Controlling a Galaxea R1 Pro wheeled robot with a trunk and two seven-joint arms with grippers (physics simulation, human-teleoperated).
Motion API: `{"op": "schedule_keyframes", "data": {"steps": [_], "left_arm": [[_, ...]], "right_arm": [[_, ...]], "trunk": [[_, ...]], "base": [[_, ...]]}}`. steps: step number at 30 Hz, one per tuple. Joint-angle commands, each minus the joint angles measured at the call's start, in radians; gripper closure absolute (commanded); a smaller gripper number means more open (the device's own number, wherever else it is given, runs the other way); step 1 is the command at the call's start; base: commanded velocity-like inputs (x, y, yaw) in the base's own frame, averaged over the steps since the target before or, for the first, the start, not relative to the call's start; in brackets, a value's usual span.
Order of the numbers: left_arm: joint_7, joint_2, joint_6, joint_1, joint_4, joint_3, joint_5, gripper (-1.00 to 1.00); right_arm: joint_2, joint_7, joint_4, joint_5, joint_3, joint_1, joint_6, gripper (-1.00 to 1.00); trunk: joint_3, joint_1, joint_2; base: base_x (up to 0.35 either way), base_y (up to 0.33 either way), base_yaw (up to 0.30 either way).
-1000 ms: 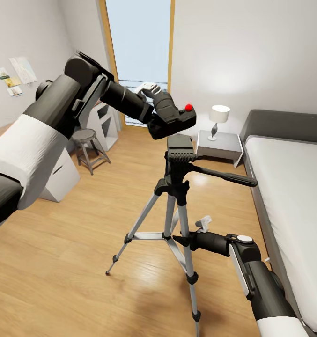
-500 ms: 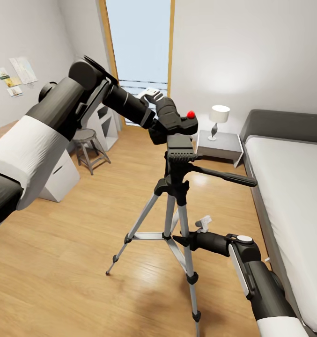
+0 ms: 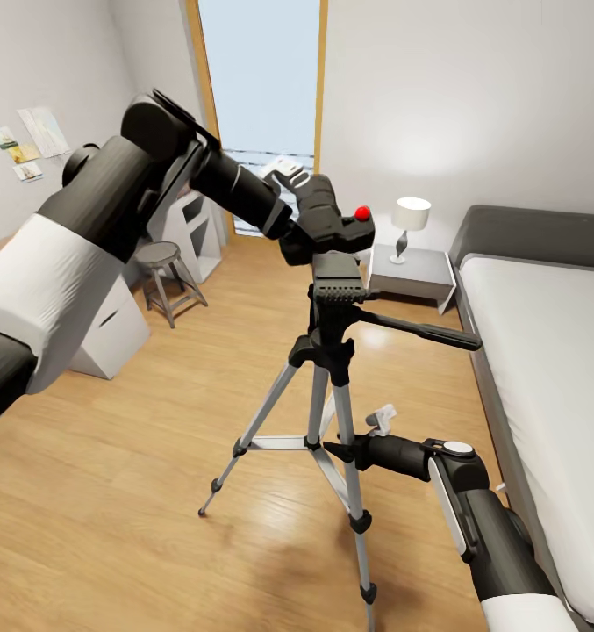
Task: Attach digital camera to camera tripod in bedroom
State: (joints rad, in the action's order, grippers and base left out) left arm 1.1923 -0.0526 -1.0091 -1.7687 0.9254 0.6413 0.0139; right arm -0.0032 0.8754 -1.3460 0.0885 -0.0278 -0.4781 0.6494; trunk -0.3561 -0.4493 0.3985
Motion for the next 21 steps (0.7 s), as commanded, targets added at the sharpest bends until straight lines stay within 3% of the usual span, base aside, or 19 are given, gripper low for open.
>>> {"op": "schedule_keyframes", "data": {"steps": [1,8,11,18,21], "left_arm": [[0.002,-0.002,-0.008,-0.001,0.014,0.002,-0.008,1.0],[0.003,-0.012,-0.01,-0.001,0.136,-0.013,-0.039,1.0],[0.004,-0.038,-0.011,-0.001,0.202,-0.077,-0.036,1.0],[0.006,-0.068,-0.013,-0.001,0.271,-0.177,-0.017,1.0],[0.006,-0.074,-0.014,-0.001,0.28,-0.212,0.022,1.0]], "right_arm": [[0.0,0.008,0.041,0.059,-0.003,-0.001,-0.005,1.0],[0.0,0.008,0.042,0.059,-0.003,-0.001,-0.005,1.0],[0.0,0.008,0.042,0.059,-0.002,-0.001,-0.005,1.0],[0.0,0.007,0.043,0.059,-0.001,-0.001,-0.005,1.0],[0.0,0.008,0.044,0.059,-0.001,-0.001,-0.005,1.0]], "trunk": [[-0.002,-0.001,0.001],[-0.002,-0.001,0.001],[-0.002,-0.001,0.001],[-0.002,-0.001,0.001],[-0.002,-0.001,0.001]], "base": [[0.0,0.0,0.0],[0.0,0.0,0.0],[0.0,0.0,0.0],[0.0,0.0,0.0],[0.0,0.0,0.0]]}}
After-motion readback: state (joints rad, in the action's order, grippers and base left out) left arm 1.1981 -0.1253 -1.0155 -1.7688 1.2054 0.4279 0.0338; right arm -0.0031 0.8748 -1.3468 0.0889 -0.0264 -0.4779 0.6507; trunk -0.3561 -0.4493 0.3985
